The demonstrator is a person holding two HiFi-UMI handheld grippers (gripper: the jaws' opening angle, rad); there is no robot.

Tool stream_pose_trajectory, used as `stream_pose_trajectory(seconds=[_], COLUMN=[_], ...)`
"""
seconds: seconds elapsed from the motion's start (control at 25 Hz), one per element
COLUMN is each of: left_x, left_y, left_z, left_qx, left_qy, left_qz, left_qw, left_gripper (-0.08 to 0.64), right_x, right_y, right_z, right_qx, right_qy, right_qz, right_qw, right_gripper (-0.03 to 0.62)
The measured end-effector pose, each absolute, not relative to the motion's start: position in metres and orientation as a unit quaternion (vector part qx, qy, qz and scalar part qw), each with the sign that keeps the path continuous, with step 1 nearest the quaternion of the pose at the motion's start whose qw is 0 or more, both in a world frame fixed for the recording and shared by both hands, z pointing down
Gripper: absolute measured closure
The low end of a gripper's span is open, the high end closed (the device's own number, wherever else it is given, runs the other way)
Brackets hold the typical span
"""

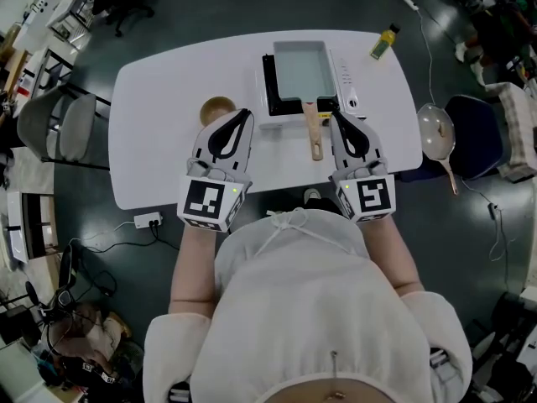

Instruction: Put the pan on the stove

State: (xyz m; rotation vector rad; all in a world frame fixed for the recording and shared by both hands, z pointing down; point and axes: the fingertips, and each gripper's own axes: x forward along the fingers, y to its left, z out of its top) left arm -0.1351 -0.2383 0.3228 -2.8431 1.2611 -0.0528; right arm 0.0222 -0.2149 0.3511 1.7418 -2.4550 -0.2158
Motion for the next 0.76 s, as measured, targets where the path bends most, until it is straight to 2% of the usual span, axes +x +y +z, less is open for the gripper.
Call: stream_pose_trajectory(seconds=[0.76], left_x=[-0.149], left_y=[-0.252], left_z=[0.329], left_qx=[-0.903], left_qy=[0.428], left_qz=[-0.025], left_qw=[-0.003], left_gripper=[0.532], right_x=[0.021], right_y=[-0.225], right_z=[0.359], right_qx=[0.579], right_qy=[-0.809], right_qz=[-0.065], right_qw=[0.076], right_gripper=[0.591])
